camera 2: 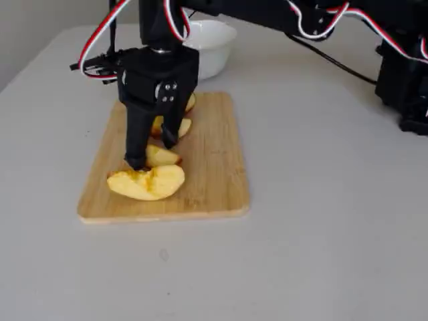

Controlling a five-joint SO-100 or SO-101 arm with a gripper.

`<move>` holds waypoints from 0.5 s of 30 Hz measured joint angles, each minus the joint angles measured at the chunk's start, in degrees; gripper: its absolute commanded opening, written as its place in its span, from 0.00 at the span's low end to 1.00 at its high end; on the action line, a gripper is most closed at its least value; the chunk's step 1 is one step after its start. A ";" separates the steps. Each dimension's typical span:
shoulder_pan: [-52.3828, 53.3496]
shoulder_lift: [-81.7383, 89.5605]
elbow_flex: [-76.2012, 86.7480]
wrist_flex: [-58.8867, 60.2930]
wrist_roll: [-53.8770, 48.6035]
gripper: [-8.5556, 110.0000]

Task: Pick up the third from the right apple slice from the cutting board and place it into the bowl

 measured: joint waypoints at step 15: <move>-2.02 0.97 -1.58 0.00 11.51 0.07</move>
